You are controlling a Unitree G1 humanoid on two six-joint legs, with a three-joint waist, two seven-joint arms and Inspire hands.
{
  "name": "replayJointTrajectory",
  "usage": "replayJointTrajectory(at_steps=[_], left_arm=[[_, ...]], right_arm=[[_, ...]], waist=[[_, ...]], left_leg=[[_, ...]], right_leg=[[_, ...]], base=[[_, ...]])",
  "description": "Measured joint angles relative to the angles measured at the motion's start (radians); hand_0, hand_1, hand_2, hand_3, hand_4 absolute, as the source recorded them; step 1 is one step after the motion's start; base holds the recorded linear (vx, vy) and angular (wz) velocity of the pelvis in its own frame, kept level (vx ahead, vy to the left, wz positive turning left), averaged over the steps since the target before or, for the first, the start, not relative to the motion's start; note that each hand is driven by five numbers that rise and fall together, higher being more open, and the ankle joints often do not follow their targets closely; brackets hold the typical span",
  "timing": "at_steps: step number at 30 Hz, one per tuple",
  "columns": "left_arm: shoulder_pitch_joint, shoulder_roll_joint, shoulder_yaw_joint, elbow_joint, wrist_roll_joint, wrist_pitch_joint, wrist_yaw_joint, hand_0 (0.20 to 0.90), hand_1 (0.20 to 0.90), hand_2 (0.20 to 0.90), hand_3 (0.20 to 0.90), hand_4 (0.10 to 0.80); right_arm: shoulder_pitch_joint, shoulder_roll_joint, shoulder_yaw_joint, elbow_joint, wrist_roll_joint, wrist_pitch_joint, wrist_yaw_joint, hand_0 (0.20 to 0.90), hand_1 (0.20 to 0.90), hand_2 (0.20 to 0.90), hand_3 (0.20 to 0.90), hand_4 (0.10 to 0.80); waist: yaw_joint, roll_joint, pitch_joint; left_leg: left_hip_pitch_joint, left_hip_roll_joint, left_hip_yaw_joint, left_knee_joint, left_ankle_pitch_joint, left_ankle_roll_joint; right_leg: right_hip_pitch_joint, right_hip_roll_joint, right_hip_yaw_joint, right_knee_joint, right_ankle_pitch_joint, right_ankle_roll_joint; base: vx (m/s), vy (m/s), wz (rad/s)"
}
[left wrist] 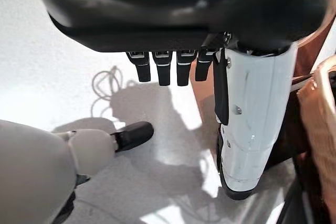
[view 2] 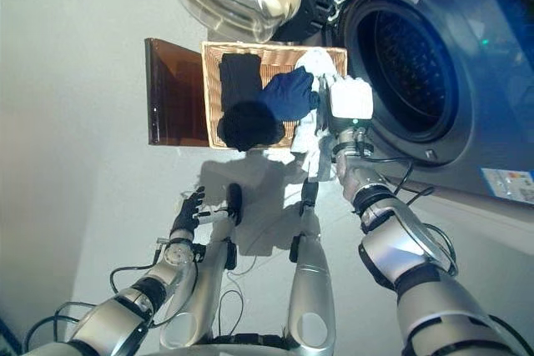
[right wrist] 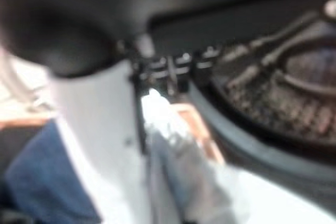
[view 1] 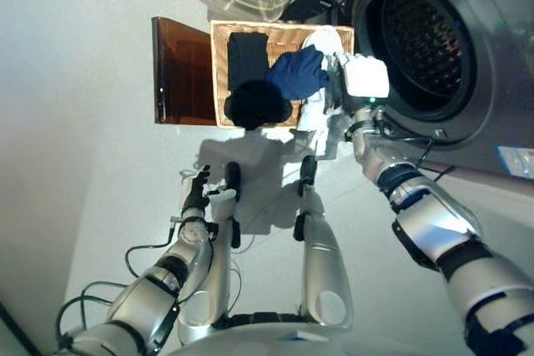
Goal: Pick up the clothes and place them into the washing machine
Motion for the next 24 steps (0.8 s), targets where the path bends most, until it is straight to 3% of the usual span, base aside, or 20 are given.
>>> replayJointTrajectory(at_steps=[11, 24], left_arm=[[0.004, -0.001, 0.035, 0.045, 0.012, 0.000, 0.001, 0.900, 0.900, 0.900, 0.900, 0.800], [0.003, -0.001, 0.035, 0.046, 0.013, 0.000, 0.002, 0.900, 0.900, 0.900, 0.900, 0.800]], right_arm=[[-0.029, 0.057, 0.088, -0.011, -0.128, 0.026, 0.016, 0.900, 0.900, 0.900, 0.900, 0.800], [-0.086, 0.158, 0.126, -0.029, -0.148, 0.027, 0.033, 0.900, 0.900, 0.900, 0.900, 0.800]], waist=[[0.005, -0.001, -0.001], [0.033, -0.002, -0.002]], left_leg=[[-0.017, 0.012, -0.003, 0.057, -0.031, -0.008], [-0.018, 0.012, -0.014, 0.089, -0.050, -0.005]], right_leg=[[0.011, 0.011, -0.004, 0.001, -0.005, -0.009], [0.027, 0.010, -0.012, 0.010, -0.007, -0.019]], base=[[-0.006, -0.008, 0.03], [0.000, 0.002, 0.02]])
